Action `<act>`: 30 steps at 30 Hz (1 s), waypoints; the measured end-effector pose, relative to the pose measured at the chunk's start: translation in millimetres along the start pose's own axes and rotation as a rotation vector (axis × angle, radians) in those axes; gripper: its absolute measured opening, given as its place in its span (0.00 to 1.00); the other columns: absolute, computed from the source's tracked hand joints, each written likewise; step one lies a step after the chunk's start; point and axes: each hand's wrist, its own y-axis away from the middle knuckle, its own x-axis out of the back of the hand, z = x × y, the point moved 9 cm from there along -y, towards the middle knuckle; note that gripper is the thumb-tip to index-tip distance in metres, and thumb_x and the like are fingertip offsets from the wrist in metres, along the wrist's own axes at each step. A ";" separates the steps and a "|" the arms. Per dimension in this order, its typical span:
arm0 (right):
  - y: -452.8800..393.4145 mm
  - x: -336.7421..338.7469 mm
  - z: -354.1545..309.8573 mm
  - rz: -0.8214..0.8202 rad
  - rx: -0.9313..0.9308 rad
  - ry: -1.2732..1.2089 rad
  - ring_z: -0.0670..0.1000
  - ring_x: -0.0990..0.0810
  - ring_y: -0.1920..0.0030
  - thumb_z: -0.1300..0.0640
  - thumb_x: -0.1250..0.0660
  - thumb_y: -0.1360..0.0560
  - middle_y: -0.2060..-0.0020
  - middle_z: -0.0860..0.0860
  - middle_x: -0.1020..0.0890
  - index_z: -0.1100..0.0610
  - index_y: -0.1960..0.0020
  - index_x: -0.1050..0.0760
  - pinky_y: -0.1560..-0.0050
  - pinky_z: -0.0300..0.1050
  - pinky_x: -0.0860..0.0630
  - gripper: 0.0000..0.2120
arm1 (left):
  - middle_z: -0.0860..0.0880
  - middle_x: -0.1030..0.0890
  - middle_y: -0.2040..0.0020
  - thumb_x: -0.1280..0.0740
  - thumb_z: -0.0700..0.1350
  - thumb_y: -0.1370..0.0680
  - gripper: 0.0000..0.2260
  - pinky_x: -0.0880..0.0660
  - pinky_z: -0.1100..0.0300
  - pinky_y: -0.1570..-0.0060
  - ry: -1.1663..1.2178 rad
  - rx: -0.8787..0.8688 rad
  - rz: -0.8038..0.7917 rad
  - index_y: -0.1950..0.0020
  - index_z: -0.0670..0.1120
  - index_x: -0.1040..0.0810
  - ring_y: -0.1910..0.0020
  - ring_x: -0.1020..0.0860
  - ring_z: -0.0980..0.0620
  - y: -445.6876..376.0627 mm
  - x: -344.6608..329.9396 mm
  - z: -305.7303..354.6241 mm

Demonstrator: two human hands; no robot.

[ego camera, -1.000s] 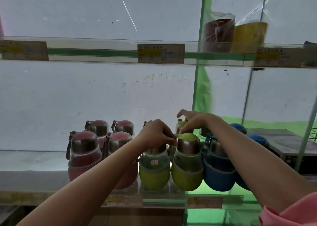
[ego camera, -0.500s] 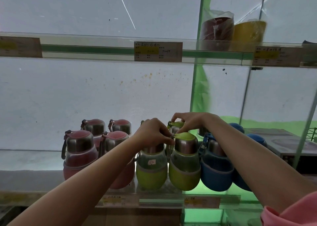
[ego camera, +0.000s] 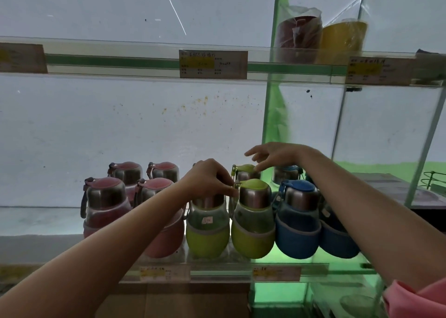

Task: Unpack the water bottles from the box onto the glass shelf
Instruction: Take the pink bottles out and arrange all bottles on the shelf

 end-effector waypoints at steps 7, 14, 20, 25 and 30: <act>41.4 42.8 45.2 0.168 -0.057 0.035 0.50 0.26 0.37 0.61 0.35 0.24 0.36 0.53 0.23 0.56 0.33 0.28 0.36 0.44 0.32 0.20 | 0.50 0.17 0.56 0.28 0.46 0.28 0.11 0.24 0.60 0.50 0.072 -0.007 0.046 0.48 0.43 0.17 0.55 0.19 0.53 -3.4 8.8 9.1; 48.5 44.5 77.1 0.271 -0.198 0.215 0.54 0.30 0.34 0.49 0.35 0.24 0.33 0.55 0.27 0.55 0.32 0.30 0.36 0.46 0.34 0.22 | 0.47 0.17 0.49 0.29 0.47 0.27 0.13 0.25 0.64 0.53 0.114 -0.026 0.079 0.44 0.44 0.20 0.52 0.20 0.54 -18.9 -2.1 22.7; 32.8 21.7 66.3 0.236 -0.323 0.472 0.55 0.25 0.41 0.28 0.48 0.28 0.42 0.54 0.22 0.53 0.39 0.25 0.48 0.48 0.30 0.34 | 0.48 0.16 0.51 0.28 0.51 0.28 0.14 0.24 0.67 0.57 0.024 -0.080 0.028 0.46 0.45 0.18 0.54 0.20 0.54 -26.9 -29.3 48.7; 20.8 19.5 49.6 0.307 -0.363 0.670 0.53 0.23 0.53 0.28 0.46 0.30 0.60 0.51 0.26 0.54 0.51 0.23 0.57 0.43 0.32 0.31 | 0.46 0.16 0.54 0.28 0.50 0.28 0.10 0.22 0.56 0.51 0.076 -0.025 -0.020 0.51 0.46 0.16 0.53 0.19 0.51 -31.4 -36.4 45.0; 15.0 22.5 53.3 0.253 -0.267 0.381 0.53 0.24 0.57 0.43 0.33 0.31 0.57 0.52 0.24 0.54 0.54 0.27 0.60 0.44 0.28 0.15 | 0.46 0.16 0.52 0.29 0.50 0.28 0.12 0.23 0.59 0.53 0.068 -0.013 -0.040 0.49 0.45 0.16 0.53 0.20 0.51 -31.3 -38.1 44.1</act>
